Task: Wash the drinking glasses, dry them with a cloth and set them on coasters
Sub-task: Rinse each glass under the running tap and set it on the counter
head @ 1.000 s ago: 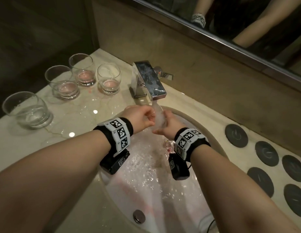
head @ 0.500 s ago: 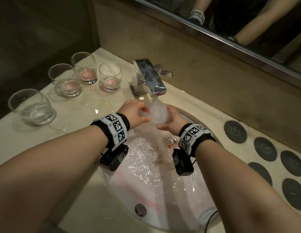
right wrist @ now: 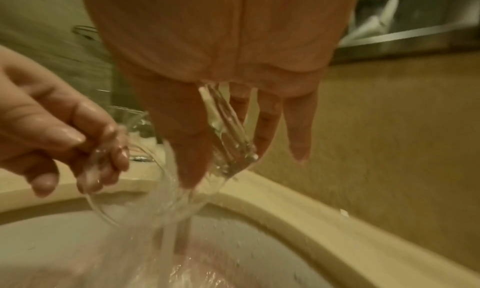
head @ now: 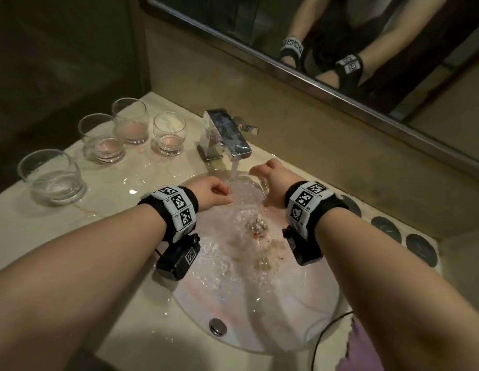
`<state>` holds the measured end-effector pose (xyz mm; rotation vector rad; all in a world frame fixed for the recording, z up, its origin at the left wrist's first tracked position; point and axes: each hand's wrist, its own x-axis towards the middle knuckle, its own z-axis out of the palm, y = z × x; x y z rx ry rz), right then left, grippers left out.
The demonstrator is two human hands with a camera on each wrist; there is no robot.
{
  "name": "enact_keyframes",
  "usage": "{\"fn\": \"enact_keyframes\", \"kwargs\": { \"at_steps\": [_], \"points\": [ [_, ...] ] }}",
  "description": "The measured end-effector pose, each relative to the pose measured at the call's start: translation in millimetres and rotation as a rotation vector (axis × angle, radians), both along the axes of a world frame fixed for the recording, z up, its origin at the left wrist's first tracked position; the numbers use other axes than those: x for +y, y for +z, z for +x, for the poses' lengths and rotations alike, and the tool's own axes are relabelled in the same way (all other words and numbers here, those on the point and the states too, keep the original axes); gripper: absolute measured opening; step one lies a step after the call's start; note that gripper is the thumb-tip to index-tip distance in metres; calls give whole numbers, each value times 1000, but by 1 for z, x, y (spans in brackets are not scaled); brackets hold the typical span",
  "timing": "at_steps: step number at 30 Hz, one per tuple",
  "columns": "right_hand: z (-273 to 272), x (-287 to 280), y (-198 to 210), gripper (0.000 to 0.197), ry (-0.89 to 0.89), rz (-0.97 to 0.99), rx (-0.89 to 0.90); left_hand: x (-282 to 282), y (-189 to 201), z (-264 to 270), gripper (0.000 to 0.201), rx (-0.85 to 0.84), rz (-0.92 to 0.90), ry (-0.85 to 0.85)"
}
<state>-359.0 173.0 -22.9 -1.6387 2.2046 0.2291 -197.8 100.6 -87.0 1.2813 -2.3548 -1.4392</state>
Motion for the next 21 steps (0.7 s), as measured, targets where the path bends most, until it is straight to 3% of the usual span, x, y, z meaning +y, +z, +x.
{"fn": "enact_keyframes", "kwargs": {
  "at_steps": [4,8,11,14,17,21],
  "points": [
    [16,-1,21,67,119,-39,184,2,4,5,26,1,68,-39],
    [29,1,35,67,158,-20,231,5,9,13,17,61,159,-33],
    [35,2,38,71,54,14,114,7,22,25,23,144,218,4],
    [48,2,35,79,-27,25,-14,1,35,42,8,172,235,34],
    [69,-3,25,81,-71,-26,-155,-7,49,65,13,204,292,68],
    [106,-18,9,85,-71,-76,-258,-13,75,94,16,80,99,58]
  ]
}}
